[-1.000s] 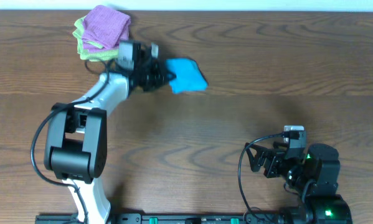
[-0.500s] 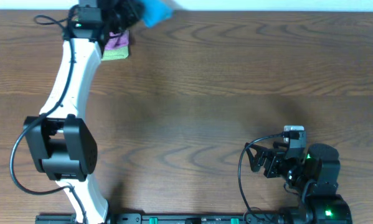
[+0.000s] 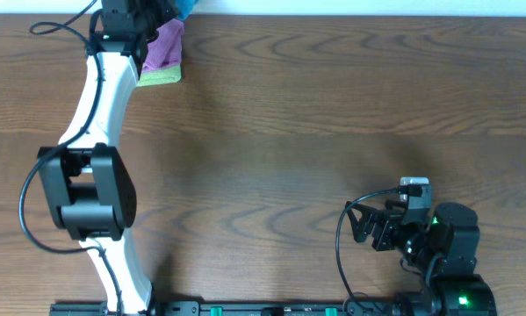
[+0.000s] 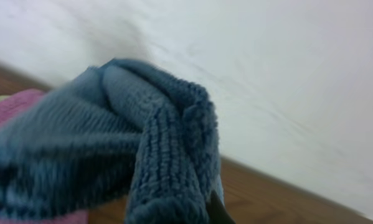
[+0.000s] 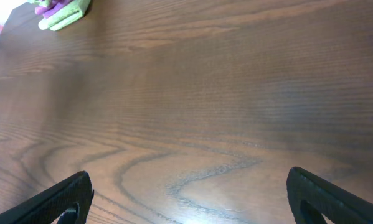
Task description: Fold the cloth
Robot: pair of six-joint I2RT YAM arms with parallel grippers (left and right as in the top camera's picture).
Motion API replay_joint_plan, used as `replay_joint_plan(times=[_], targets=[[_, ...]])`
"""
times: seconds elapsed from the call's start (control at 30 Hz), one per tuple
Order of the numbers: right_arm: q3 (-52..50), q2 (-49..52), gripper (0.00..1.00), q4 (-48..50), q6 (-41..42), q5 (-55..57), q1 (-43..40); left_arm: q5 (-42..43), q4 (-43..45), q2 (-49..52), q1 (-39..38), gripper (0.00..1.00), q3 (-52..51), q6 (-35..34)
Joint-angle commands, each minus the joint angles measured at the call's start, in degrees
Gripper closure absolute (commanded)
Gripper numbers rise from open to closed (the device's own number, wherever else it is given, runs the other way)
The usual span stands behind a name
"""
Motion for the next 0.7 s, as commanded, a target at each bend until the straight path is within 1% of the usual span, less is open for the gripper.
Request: replay_joint_plan(times=[0.0,0.17,0.37,0.53,0.67], targets=[[-0.4,-0.3,0.01,0.0,0.7,-0.6,-0.3,-4.3,2.0,1.9,1.2,0.94,0.9,1.5],[-0.4,-0.3,0.01,0.0,0.7,-0.6,-0.3,-5.3,5.4,4.3,2.4,0.94,0.9,1.5],[-0.4,-0.3,0.01,0.0,0.7,-0.6,-0.3,-5.4,6.1,6.3,3.2,0.94,0.9,2.0],[-0.4,-0.3,0.01,0.0,0.7,-0.6,-0.3,-7.4,4.6,6.4,3.2,0.94,0.9,4.3],[-0.4,-0.3,0.01,0.0,0.7,-0.6,-0.3,-9.0,0.5,6.4,3.5,0.94,0.9,4.7]])
